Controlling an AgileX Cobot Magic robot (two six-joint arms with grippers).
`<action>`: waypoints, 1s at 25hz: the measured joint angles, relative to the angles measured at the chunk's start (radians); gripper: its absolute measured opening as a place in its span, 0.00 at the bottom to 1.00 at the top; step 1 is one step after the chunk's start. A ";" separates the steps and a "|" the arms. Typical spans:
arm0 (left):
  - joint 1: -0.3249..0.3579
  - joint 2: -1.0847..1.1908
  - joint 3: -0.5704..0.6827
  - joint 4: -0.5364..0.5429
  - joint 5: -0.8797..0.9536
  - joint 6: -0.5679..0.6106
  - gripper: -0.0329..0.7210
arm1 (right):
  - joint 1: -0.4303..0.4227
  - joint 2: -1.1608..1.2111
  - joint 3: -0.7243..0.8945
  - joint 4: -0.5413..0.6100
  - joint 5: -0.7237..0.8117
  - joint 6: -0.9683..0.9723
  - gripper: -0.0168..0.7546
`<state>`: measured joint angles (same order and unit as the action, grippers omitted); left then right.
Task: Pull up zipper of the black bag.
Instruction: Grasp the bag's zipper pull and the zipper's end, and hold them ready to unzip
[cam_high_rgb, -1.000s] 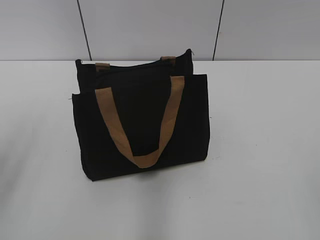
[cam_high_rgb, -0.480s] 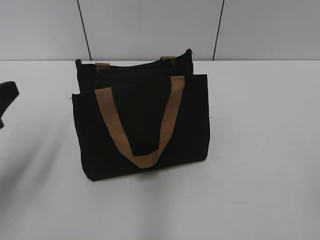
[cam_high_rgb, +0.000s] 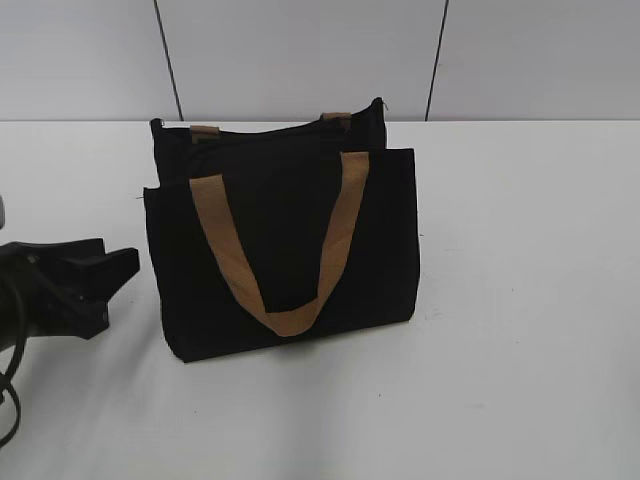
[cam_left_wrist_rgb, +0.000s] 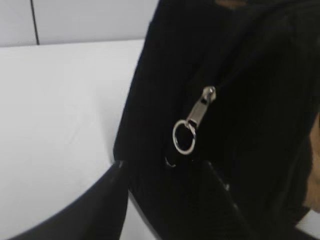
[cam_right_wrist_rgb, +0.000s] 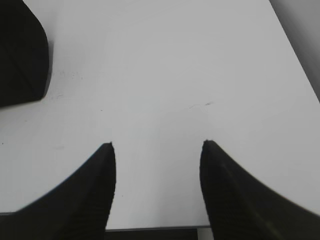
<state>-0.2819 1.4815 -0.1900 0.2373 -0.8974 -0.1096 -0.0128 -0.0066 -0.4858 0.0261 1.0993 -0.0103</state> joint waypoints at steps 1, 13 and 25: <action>0.000 0.042 0.000 0.016 -0.030 0.000 0.52 | 0.000 0.000 0.000 0.000 0.000 0.001 0.57; 0.027 0.242 -0.046 0.119 -0.183 0.017 0.48 | 0.000 0.000 0.000 0.000 0.000 0.001 0.57; 0.027 0.372 -0.133 0.165 -0.166 0.058 0.57 | 0.000 0.000 0.000 0.000 0.000 0.001 0.57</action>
<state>-0.2548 1.8532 -0.3230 0.4023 -1.0630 -0.0513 -0.0128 -0.0066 -0.4858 0.0261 1.0993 -0.0095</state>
